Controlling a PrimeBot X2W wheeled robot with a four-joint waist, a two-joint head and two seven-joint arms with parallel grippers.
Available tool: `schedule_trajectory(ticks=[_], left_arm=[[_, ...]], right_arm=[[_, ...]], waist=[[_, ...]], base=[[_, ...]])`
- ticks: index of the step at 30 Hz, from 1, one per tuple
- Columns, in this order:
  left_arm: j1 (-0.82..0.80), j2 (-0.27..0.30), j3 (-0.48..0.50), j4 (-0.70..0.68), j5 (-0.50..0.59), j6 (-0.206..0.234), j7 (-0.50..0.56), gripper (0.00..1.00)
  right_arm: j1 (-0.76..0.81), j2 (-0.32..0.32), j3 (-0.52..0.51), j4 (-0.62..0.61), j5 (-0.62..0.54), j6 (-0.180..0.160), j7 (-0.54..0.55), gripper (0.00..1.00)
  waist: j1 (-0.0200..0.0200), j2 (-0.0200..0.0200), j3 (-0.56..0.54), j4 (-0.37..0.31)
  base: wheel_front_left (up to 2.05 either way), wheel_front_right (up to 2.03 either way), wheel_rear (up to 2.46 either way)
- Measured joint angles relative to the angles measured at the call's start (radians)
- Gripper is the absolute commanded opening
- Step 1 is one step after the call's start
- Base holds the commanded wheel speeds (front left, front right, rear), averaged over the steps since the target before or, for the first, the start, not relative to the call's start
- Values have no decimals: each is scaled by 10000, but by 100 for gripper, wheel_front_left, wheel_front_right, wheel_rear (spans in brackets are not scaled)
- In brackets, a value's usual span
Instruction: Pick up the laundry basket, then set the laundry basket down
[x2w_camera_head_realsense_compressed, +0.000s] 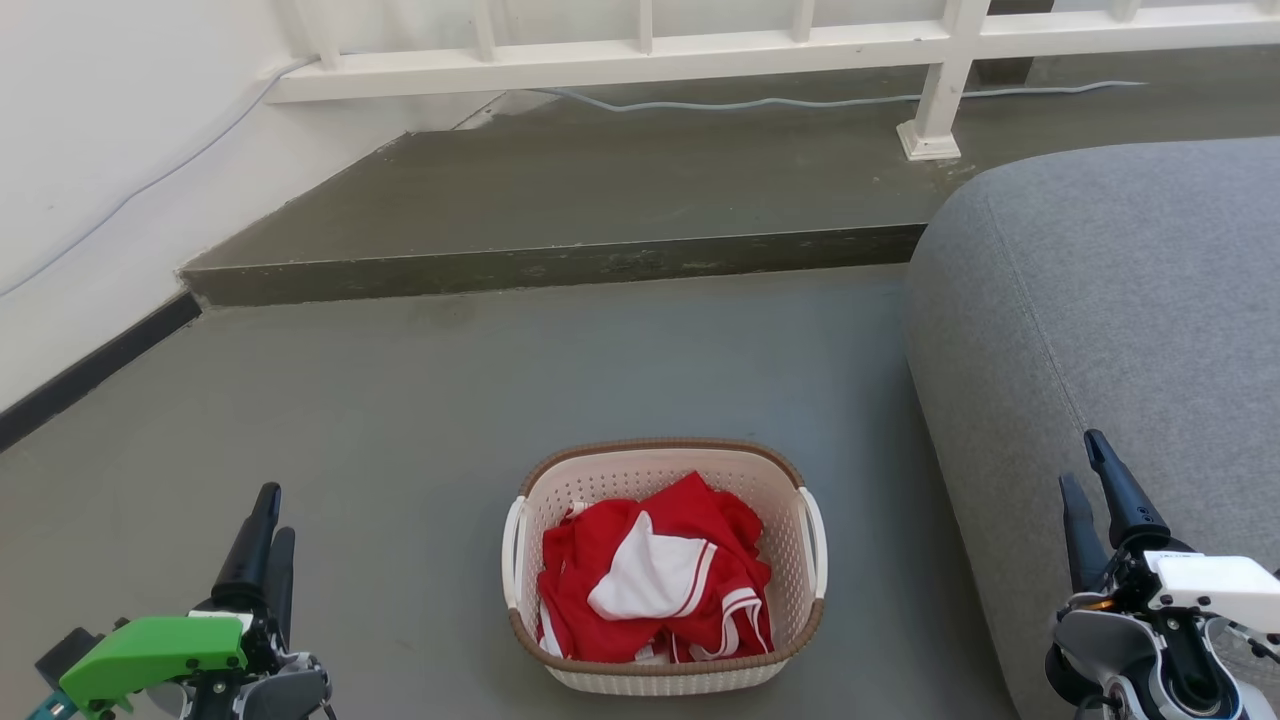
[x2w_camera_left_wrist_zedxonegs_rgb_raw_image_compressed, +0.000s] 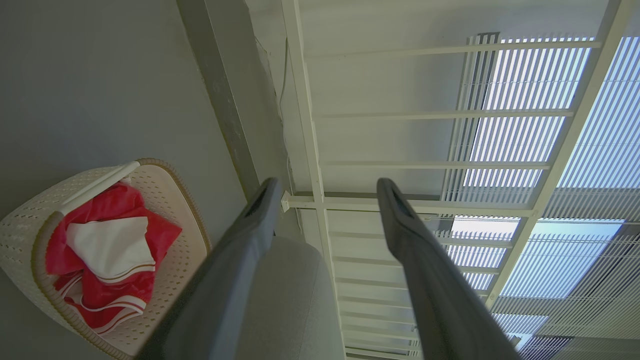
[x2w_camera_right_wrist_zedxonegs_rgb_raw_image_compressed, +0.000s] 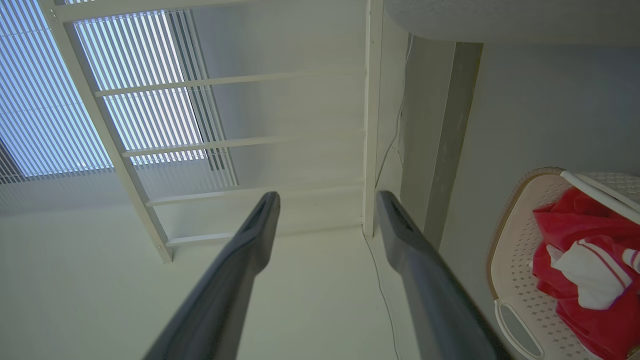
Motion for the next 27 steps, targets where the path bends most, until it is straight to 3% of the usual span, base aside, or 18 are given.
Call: schedule_trajectory(ticks=[12,27], left_arm=[[-3,12,-244,-278,163,0,-360,100],[-42,345,-1011,-625,1768,0,-1020,100]], right_arm=[[-2,-8,284,-360,-311,2,-268,100],[-25,-420,1085,-953,-1498,2,-1011,100]], waist=[[0,0,29,13],[0,0,82,8]], base=[[0,0,0],[0,0,0]])
